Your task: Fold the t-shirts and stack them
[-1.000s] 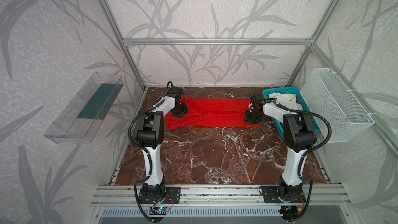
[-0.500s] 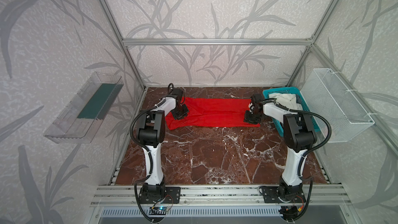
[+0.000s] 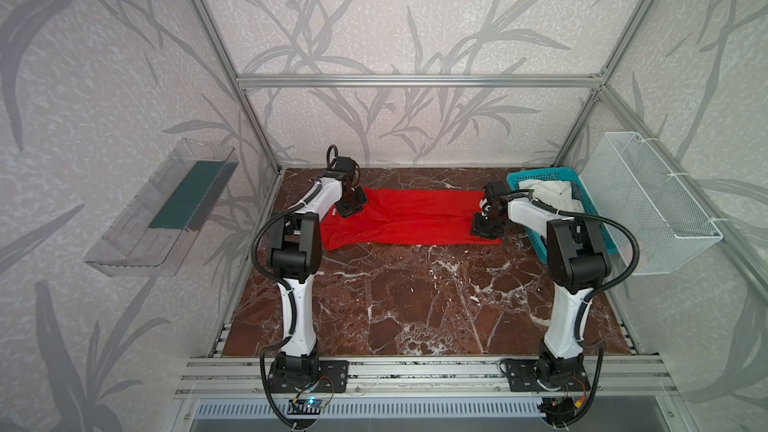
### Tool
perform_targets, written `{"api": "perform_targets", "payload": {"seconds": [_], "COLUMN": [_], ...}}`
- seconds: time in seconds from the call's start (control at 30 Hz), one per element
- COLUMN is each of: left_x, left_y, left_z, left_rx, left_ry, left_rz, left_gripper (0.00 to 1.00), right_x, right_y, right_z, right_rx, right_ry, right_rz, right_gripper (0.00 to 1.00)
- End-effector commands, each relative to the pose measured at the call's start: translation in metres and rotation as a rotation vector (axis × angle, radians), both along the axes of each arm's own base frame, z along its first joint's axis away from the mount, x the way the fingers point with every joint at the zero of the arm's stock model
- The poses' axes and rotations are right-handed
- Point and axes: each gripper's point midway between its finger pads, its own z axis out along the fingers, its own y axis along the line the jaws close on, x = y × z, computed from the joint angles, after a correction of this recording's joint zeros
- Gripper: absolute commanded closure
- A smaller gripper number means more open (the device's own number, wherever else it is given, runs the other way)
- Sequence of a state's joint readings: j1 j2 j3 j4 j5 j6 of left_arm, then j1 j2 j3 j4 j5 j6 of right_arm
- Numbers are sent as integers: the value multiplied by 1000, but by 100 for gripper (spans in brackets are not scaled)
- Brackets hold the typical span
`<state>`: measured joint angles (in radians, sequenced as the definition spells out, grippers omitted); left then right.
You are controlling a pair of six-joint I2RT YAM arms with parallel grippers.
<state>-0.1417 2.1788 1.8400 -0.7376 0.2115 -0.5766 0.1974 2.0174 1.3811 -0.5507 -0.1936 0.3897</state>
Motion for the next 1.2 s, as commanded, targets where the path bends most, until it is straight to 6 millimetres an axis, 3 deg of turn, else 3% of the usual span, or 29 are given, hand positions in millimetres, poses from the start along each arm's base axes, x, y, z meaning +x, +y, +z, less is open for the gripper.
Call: {"api": "perform_targets", "payload": {"seconds": [0.0, 0.17, 0.23, 0.37, 0.43, 0.53, 0.6, 0.73, 0.9, 1.03, 1.17], "left_x": [15, 62, 74, 91, 94, 87, 74, 21, -32, -47, -52], "left_y": [-13, -52, -67, -86, -87, -70, -47, 0, 18, 24, 36], "left_z": [1, 21, 28, 58, 79, 90, 80, 33, -5, -27, -49], "left_rx": [24, -90, -148, -206, -215, -134, -39, 113, 143, 137, 161], "left_ry": [-2, -101, -132, -272, -348, -381, -336, -99, 7, 46, 116], "left_rz": [-102, -250, -298, -382, -390, -334, -254, -126, -72, -27, 33], "left_gripper": [100, 100, 84, 78, 73, 71, 71, 71, 71, 71, 71], "right_x": [-9, -10, -10, -10, -10, -9, -9, -5, 5, 13, 11], "right_y": [-3, -4, -4, -1, 2, 1, 0, -1, 13, 32, 33], "right_z": [-16, -15, -16, -17, -18, -17, -15, -1, 23, 18, 1], "right_rx": [-17, -21, -19, -2, 8, 5, -1, -24, -73, -36, -31], "right_ry": [61, 62, 66, 70, 78, 72, 66, 33, -12, -4, 26], "right_rz": [13, 18, 18, 16, 19, 16, 13, 25, 87, 116, 100], "right_gripper": [63, 63, 63, 63, 63, 63, 63, 63, 63, 63, 63]}}
